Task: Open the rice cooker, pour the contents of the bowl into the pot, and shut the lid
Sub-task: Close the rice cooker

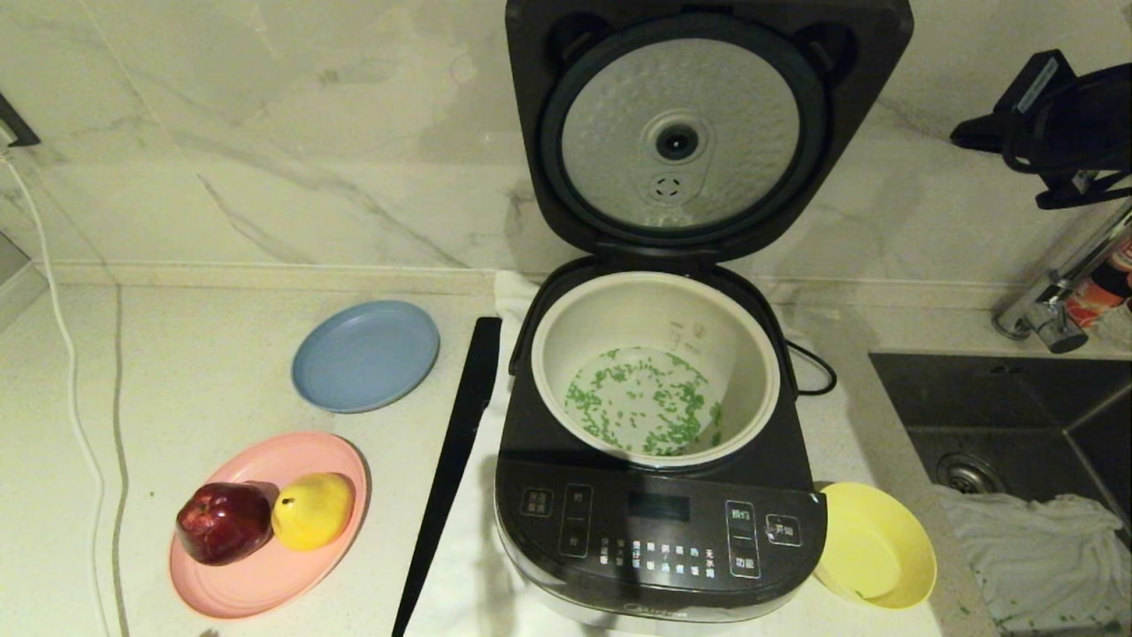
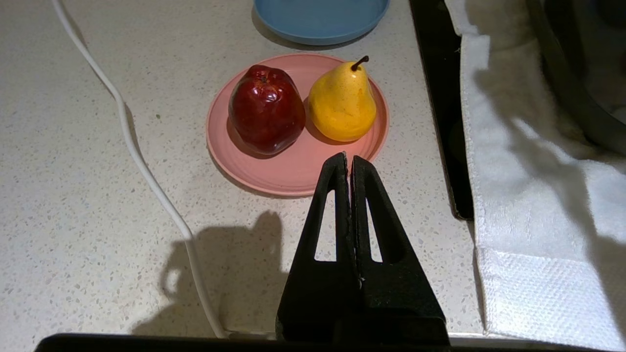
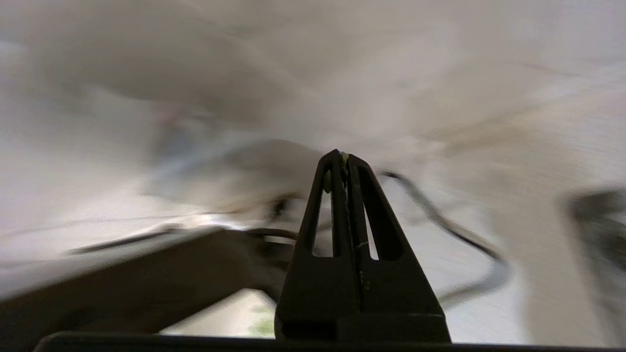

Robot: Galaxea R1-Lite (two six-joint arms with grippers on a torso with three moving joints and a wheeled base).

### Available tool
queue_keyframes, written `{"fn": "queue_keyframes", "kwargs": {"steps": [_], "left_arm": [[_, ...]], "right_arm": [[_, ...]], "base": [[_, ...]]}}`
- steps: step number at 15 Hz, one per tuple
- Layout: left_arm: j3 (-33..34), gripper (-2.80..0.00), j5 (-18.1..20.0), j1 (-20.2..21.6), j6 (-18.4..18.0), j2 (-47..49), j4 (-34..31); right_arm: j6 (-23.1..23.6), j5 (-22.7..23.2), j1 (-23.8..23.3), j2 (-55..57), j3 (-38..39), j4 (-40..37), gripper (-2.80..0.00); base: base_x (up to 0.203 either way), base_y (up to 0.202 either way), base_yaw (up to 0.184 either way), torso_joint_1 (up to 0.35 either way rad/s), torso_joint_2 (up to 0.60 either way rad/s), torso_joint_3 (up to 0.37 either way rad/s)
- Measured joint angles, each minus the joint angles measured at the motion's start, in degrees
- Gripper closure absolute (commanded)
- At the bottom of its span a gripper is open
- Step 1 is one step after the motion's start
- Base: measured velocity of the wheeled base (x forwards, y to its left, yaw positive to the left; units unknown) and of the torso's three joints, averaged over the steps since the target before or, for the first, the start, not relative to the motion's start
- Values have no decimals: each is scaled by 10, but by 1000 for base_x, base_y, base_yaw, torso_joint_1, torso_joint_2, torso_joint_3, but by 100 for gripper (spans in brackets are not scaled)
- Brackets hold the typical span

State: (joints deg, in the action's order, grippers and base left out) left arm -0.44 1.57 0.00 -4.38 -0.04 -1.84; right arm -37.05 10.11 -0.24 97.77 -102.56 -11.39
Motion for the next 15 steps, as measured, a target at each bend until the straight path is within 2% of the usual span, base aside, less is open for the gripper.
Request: {"fn": "queue_keyframes", "kwargs": {"steps": [2, 5, 8, 12, 15], "left_arm": [[0, 0, 0, 0, 0, 0, 0], [0, 0, 0, 0, 0, 0, 0], [0, 0, 0, 0, 0, 0, 0], [0, 0, 0, 0, 0, 0, 0], [0, 0, 0, 0, 0, 0, 0]], "right_arm": [[-33, 39, -1, 16, -30, 7, 0], [-80, 124, -10, 43, -70, 14, 0], [-92, 212, -14, 67, -78, 84, 0], [-92, 275, -13, 95, -79, 142, 0], [-92, 286, -7, 116, -81, 181, 0]], "base": [[0, 0, 0, 0, 0, 0], [0, 0, 0, 0, 0, 0], [0, 0, 0, 0, 0, 0], [0, 0, 0, 0, 0, 0], [0, 0, 0, 0, 0, 0]]}}
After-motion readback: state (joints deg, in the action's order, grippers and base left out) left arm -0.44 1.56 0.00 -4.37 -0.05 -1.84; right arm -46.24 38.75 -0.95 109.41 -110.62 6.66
